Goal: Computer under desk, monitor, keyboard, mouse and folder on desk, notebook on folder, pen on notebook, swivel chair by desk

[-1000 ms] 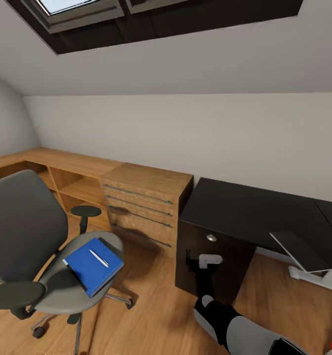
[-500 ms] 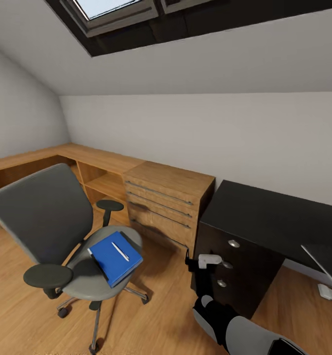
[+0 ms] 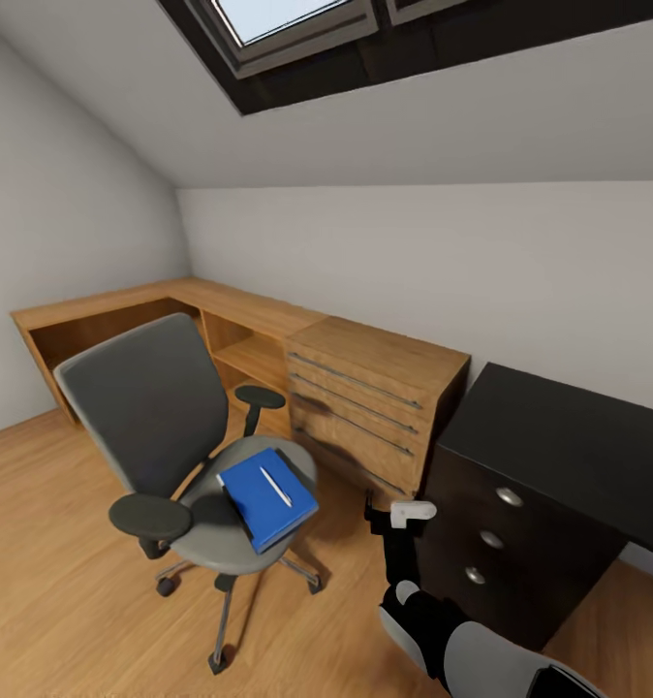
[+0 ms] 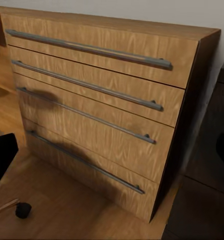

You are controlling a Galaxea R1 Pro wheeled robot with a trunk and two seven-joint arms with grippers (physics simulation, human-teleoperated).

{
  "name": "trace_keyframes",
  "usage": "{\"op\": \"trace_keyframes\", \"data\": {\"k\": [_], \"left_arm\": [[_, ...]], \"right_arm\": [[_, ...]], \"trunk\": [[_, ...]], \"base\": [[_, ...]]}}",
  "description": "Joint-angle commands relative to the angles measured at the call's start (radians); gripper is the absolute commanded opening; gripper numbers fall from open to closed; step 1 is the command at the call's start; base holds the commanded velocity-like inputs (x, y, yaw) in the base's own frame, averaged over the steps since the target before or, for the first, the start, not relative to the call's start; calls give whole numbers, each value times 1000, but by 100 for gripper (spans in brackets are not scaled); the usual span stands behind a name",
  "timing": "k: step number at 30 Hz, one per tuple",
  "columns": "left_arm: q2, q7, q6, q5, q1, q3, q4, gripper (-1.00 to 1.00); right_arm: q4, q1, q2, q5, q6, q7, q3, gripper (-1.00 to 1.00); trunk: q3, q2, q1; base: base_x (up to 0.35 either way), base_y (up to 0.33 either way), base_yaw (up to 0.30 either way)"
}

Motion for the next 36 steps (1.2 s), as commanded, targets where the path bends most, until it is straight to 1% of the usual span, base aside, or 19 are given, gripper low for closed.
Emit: {"op": "trace_keyframes", "data": {"k": [1,36], "left_arm": [[1,7,-6,11,-1,-8,-1,100],[1,7,-6,11,-1,-8,0,100]], "right_arm": [[0,-1,0,-5,-3,-7,9,100],[0,-1,-1,-6,-2,-7,9,100]], "trunk": [[-1,-1,0],[-1,-1,0]], "base": [[0,0,283],[0,0,283]]}}
